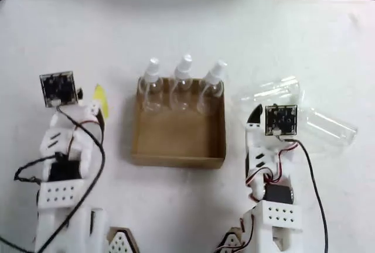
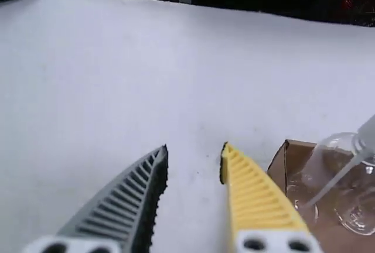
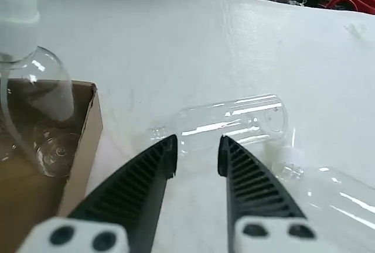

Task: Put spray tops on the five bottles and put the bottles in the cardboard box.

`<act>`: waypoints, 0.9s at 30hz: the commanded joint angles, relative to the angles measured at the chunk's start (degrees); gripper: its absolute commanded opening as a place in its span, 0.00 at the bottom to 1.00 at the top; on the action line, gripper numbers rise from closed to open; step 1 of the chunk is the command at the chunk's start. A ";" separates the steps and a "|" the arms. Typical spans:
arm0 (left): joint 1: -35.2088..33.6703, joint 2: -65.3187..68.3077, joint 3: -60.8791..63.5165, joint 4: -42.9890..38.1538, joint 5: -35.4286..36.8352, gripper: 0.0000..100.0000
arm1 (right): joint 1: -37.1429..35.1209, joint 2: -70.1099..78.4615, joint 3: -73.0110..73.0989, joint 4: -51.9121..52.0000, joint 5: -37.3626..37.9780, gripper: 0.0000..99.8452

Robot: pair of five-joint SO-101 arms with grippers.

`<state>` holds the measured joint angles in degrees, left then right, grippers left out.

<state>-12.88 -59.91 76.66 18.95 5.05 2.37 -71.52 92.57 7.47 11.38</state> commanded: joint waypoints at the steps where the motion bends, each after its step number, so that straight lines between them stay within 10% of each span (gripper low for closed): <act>1: 0.04 -5.93 0.97 -1.58 0.09 0.15 | -0.40 -0.92 -0.35 -0.92 0.70 0.10; 15: 15.34 -8.92 3.25 2.46 -17.67 0.15 | -0.40 -1.01 -0.35 -0.92 0.70 0.10; 27: 5.49 -9.19 2.55 0.70 -5.27 0.15 | -0.40 -1.19 -0.35 -0.92 0.70 0.10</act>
<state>-2.86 -67.91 80.97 21.32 -5.85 2.37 -71.52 92.57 7.47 11.38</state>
